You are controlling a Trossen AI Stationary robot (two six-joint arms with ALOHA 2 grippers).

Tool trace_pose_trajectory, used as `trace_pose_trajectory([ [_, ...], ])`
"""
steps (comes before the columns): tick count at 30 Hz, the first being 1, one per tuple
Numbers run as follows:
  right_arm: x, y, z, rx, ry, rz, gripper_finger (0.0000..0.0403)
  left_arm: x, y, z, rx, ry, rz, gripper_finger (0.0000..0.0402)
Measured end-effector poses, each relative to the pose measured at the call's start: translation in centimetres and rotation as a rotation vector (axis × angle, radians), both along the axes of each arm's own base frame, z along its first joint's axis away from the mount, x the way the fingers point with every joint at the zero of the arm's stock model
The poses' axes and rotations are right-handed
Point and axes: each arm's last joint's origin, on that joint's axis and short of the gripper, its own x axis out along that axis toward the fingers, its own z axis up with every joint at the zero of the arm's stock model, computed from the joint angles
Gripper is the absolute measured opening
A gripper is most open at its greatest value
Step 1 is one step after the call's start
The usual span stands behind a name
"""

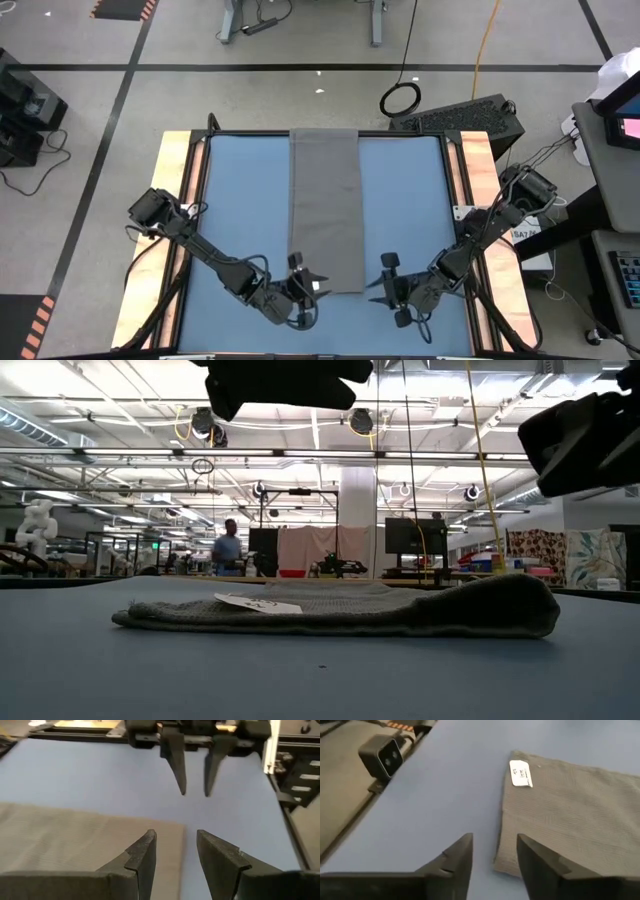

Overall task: Roll towel
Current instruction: Roll the gray towel

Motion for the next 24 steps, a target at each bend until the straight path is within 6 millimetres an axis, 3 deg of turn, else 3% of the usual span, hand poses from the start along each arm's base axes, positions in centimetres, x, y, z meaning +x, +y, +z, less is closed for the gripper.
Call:
trace_pose_trajectory([
  [6, -0.1, -0.1, -0.2, -0.048, 0.013, 0.017, 0.0186, 0.0, 0.1, 0.1, -0.005, -0.036, 0.082, 0.0148],
  [13, 0.2, -0.3, -0.1, -0.067, -0.001, 0.020, 0.0205, 0.1, 0.2, 0.3, -0.025, -0.060, 0.092, 0.0148],
  [21, 3.6, -2.7, 1.6, -0.002, -0.072, 0.010, 0.0204, 0.1, 0.4, 0.3, 0.054, -0.058, 0.116, 0.0148],
  [24, 4.2, -3.8, 1.3, 0.020, -0.040, 0.027, 0.0203, 0.1, 0.4, 0.3, 0.139, -0.031, 0.067, 0.0148],
])
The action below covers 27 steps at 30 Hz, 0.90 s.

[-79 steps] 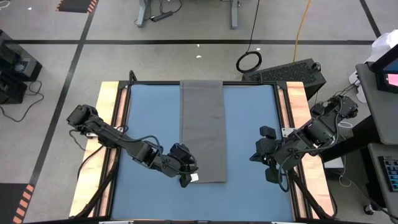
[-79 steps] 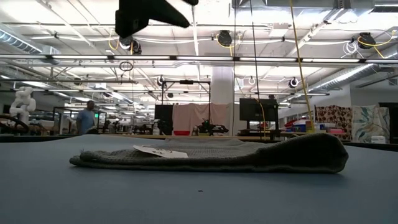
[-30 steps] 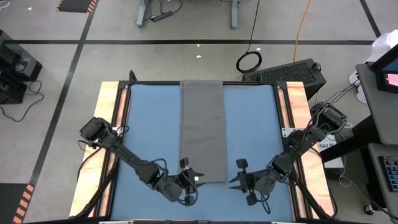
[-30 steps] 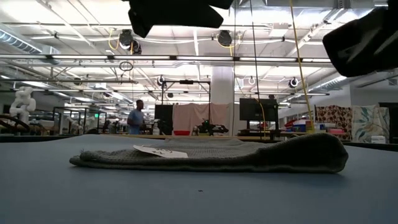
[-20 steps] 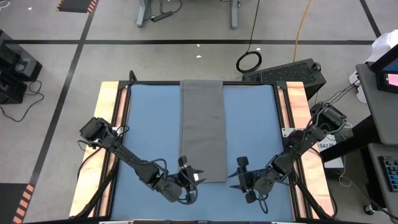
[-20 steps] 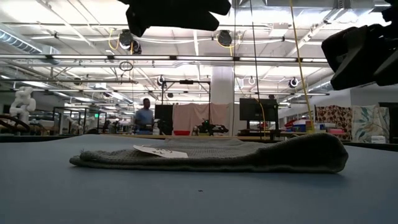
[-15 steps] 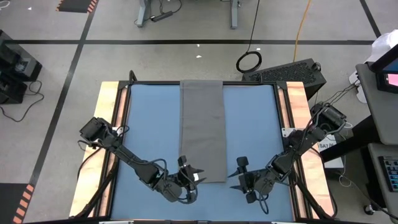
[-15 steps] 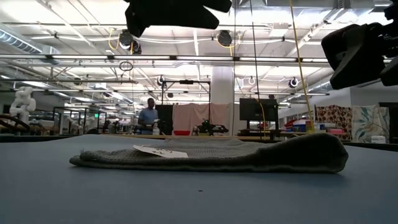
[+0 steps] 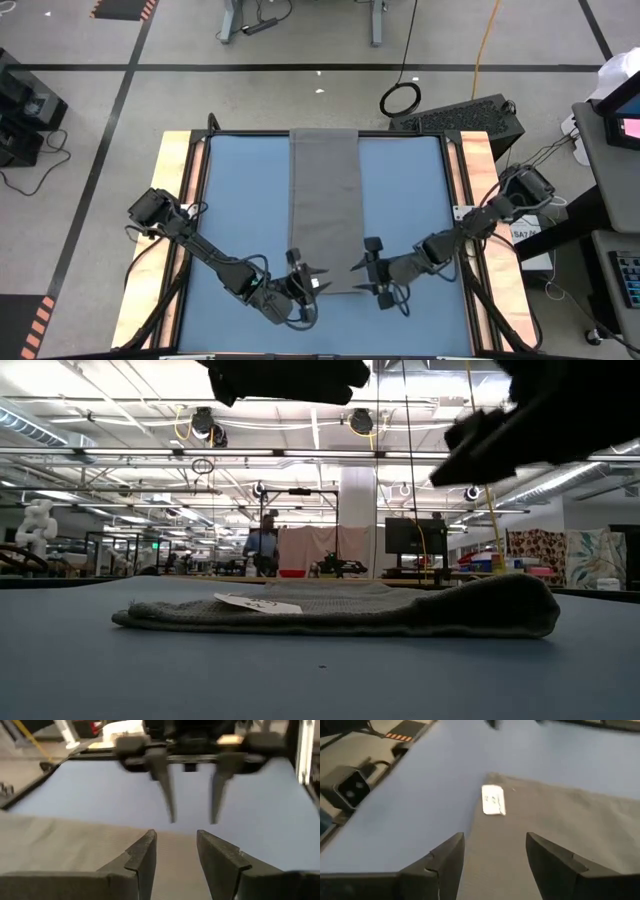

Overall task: Roll towel
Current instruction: Roll the gray towel

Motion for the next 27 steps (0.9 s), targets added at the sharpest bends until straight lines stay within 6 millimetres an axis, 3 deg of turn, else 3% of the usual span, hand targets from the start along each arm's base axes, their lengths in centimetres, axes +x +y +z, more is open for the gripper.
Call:
trace_pose_trajectory([
  [7, -1.6, 1.3, -0.9, 0.072, 0.045, 0.069, 0.0203, -0.9, 0.8, -2.4, 0.108, 0.094, -0.100, 0.0148],
  [14, -1.3, 2.6, -2.7, 0.074, -0.046, 0.002, 0.0203, -2.1, 1.8, -4.7, 0.005, -0.038, -0.249, 0.0148],
  [20, -0.3, 3.3, -6.9, 0.073, -0.051, -0.013, 0.0225, -2.2, 2.2, -4.8, -0.070, -0.077, -0.225, 0.0148],
  [27, -0.1, 3.4, -8.3, 0.043, -0.096, -0.090, 0.0265, -2.5, 1.9, -5.2, -0.083, -0.036, -0.252, 0.0148],
])
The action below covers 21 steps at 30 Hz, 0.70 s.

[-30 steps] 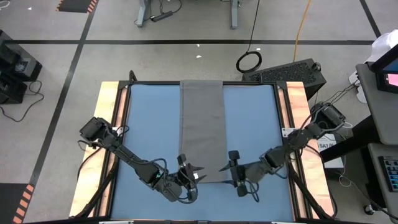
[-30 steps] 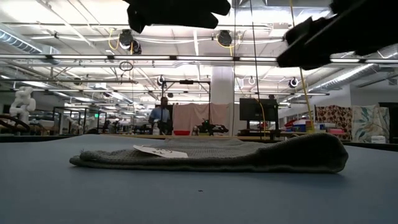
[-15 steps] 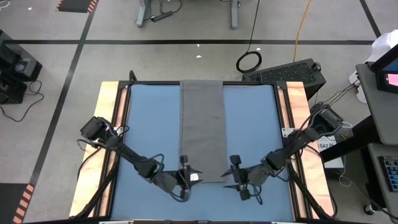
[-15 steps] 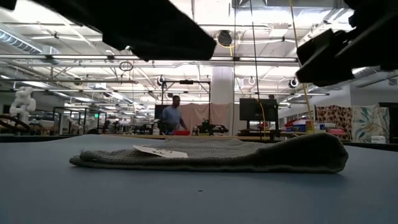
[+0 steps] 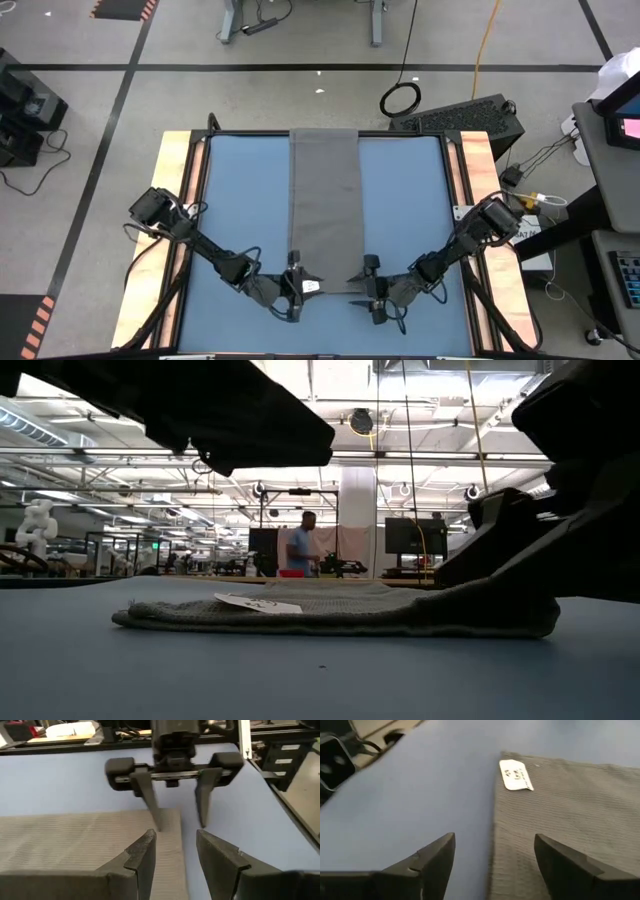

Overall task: Roll towel
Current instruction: Roll the gray towel

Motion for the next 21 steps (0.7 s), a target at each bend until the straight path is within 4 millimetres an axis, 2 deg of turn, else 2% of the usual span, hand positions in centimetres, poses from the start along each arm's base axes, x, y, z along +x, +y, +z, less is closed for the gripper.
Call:
trace_pose_trajectory([
  [11, -1.1, 1.0, -0.3, 0.032, 0.029, -0.032, 0.0276, 0.1, -1.1, -1.1, 0.032, 0.029, -0.051, 0.0148],
  [18, -1.3, 0.9, -0.7, 0.069, 0.071, -0.066, 0.0277, 1.5, -1.8, -4.0, 0.092, 0.090, -0.072, 0.0148],
  [21, -1.4, 0.8, -0.9, 0.081, 0.093, -0.078, 0.0277, 2.2, -2.3, -4.6, 0.138, 0.089, -0.091, 0.0148],
])
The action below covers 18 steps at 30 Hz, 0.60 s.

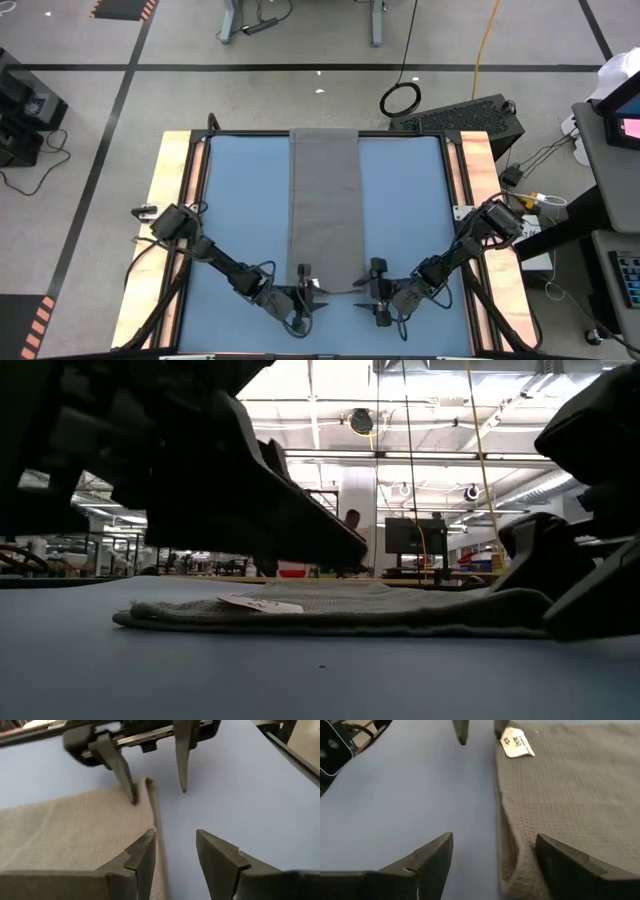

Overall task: Roll towel
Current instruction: Roll the gray towel

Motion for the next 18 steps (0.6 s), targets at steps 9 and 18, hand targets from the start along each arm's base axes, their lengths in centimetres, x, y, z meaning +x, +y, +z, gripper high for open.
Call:
trace_pose_trajectory([
  [9, -0.1, -0.1, -0.2, 0.037, 0.034, -0.018, 0.0277, 0.5, 1.1, -1.2, 0.033, 0.079, 0.039, 0.0148],
  [18, -0.1, -0.1, -0.2, 0.036, 0.036, -0.013, 0.0277, 0.8, 2.4, -1.8, -0.069, 0.194, 0.049, 0.0148],
])
